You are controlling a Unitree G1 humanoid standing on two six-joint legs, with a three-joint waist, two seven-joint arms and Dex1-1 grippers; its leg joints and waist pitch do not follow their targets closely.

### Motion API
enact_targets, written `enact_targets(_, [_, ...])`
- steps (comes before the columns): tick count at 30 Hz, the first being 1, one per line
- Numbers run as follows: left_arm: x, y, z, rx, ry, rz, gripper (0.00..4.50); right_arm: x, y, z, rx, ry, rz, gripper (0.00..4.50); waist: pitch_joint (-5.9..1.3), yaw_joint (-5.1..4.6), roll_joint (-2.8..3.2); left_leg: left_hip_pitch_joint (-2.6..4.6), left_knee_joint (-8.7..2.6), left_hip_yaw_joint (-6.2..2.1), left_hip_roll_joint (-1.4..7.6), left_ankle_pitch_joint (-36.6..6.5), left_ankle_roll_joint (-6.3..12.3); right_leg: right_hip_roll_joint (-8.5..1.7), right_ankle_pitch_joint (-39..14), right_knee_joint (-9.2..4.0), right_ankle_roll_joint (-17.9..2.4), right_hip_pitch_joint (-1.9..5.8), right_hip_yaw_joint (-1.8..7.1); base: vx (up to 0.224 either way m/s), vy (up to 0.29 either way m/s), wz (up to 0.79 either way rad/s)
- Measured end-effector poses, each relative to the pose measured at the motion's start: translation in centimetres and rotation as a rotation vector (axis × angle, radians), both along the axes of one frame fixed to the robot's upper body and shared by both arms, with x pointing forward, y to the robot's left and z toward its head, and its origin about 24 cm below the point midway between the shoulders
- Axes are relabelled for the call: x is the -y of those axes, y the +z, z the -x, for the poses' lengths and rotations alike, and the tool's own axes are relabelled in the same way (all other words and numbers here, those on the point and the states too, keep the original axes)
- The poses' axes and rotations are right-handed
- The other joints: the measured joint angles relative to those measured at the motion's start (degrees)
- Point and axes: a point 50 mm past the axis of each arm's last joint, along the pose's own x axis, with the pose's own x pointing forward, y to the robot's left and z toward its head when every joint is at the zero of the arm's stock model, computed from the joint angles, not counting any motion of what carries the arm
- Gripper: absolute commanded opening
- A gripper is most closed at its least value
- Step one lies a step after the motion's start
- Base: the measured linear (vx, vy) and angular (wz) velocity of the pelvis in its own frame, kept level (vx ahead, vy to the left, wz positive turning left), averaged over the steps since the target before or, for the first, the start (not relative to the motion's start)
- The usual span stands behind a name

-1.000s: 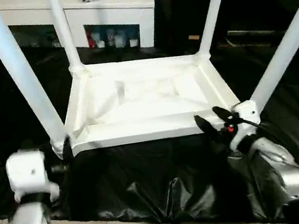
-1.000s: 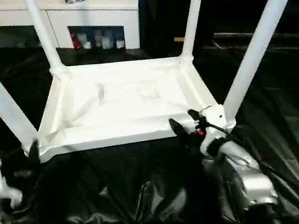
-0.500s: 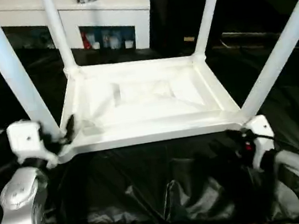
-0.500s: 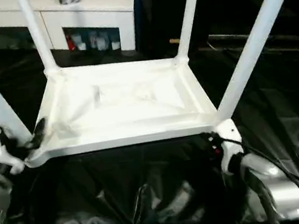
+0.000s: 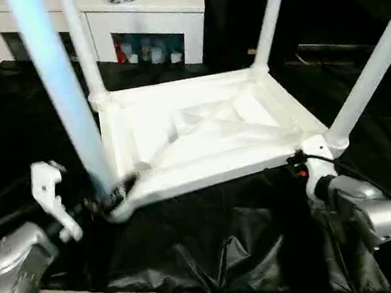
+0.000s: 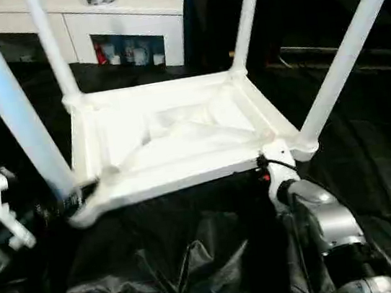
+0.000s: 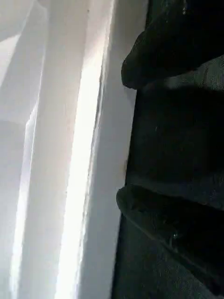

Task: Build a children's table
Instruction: Rotate table base

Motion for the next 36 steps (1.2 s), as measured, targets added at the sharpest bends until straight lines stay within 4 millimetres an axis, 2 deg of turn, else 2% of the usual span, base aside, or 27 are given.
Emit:
enact_targets(5, [2.2,0.3,0.8,-0.037,-0.133,0.048,4.45,-1.1,-0.2,-0.7,0.005,0.027,0.002,3.76,0.06,-0.28,-0.15,0.0,0.02,0.03,0.0,0.0,-0.02,0.01,-0.1,0.06,0.1,0.02,0.01,0.0,0.0,0.0])
enact_targets(14, [7.6,1.3,1.3,-0.054,-0.355,0.153,4.45,-4.6,-0.8,-1.5,0.005,0.13,-0.023,3.76,0.06,-1.88,-0.21,0.14,0.02,0.02,0.06,0.2,-0.27,0.07,0.0,0.21,0.0,-0.02,-0.02,0.0,0.0,0.0])
enact_targets(19, [9.6,1.2,1.4,-0.065,-0.401,0.223,4.45,-7.1,-1.4,-1.1,0.008,0.229,-0.041,3.76,0.07,-2.14,-0.2,0.2,-0.01,0.02,0.11,0.2,-0.28,0.13,0.1,0.24,-0.1,-0.08,-0.05,0.0,0.0,0.0])
enact_targets(24, [11.2,1.5,0.3,-0.039,-0.404,0.242,4.45,-9.3,-1.3,-1.3,0.013,0.287,-0.071,3.76,0.07,-2.14,-0.21,0.23,0.01,0.0,0.11,0.2,-0.29,0.13,0.1,0.2,-0.1,-0.07,-0.07,0.0,0.0,0.0])
enact_targets(29, [12.8,1.6,-0.6,-0.039,-0.427,0.282,4.45,-9.5,-1.4,-1.4,0.016,0.319,-0.086,3.76,0.05,-1.86,-0.25,0.27,0.02,0.01,0.1,0.2,-0.29,0.12,0.1,0.2,-0.1,-0.02,-0.06,0.0,0.0,0.0])
enact_targets(36, [16.1,2.0,-2.6,0.007,-0.419,0.308,4.45,-9.3,-1.6,-1.5,0.03,0.318,-0.093,3.76,0.1,-1.76,-0.18,0.37,-0.05,0.01,0.1,0.2,-0.3,0.12,0.1,0.19,-0.2,0.0,-0.09,0.0,0.0,0.0])
